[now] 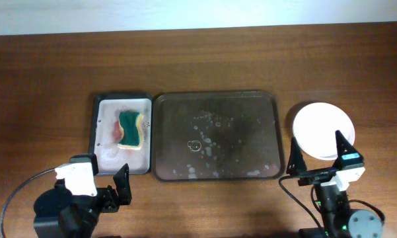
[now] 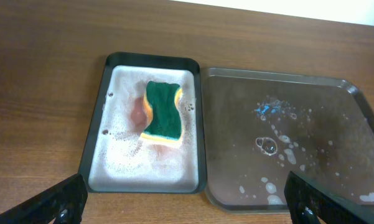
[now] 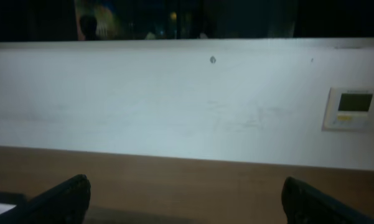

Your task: Clean dirty plates on tray and stack at the side

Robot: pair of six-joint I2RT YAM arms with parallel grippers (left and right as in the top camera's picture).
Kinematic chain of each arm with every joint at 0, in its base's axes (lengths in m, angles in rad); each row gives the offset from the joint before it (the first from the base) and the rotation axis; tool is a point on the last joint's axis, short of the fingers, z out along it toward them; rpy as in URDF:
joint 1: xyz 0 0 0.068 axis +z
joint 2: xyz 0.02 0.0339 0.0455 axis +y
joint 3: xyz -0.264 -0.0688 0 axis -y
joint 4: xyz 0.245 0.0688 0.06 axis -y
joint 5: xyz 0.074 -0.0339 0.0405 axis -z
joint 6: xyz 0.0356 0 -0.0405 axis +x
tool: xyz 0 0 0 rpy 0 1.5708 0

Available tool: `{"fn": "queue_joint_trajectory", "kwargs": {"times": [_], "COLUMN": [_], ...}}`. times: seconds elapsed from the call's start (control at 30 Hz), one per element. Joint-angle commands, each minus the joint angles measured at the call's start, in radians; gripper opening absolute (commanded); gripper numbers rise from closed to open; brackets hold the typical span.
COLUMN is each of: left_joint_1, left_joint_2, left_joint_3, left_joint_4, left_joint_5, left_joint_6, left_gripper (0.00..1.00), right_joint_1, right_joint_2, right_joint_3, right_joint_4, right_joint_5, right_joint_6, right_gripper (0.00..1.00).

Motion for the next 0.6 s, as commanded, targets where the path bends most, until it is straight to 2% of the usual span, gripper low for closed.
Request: {"fn": "queue_joint_trajectory", "kwargs": {"times": [0.0, 0.17, 0.27, 0.5, 0.57], "left_joint_1": [0.004, 0.004, 0.004, 0.004, 0.004], "left_joint_2": [-0.005, -0.005, -0.005, -0.005, -0.005], "left_joint_3": [-0.007, -0.007, -0.007, -0.007, -0.007], "left_joint_4": [0.002, 0.002, 0.002, 0.002, 0.002], "left_joint_5": [0.007, 0.007, 0.007, 0.007, 0.007], "left_joint_6": [0.019, 0.019, 0.019, 0.019, 0.019], "left_gripper": [0.99, 0.99, 0.99, 0.99, 0.99], "right_joint_1": [0.008, 0.008, 0.008, 0.008, 0.008], "right_joint_2": [-0.056, -0.056, -0.056, -0.056, -0.056], "right_joint_3": [-0.114, -0.220, -0.282, -0.289, -0.289], "right_joint_4": [0.113, 0.233, 0.237, -0.005, -0.003], "right_joint_5": [0.009, 0.032, 0.047, 0.046, 0.047], "right_joint_6": [0.004, 0.003, 0.004, -0.044, -0.042], "right_gripper": [0.99, 0.99, 0.99, 0.99, 0.99]}}
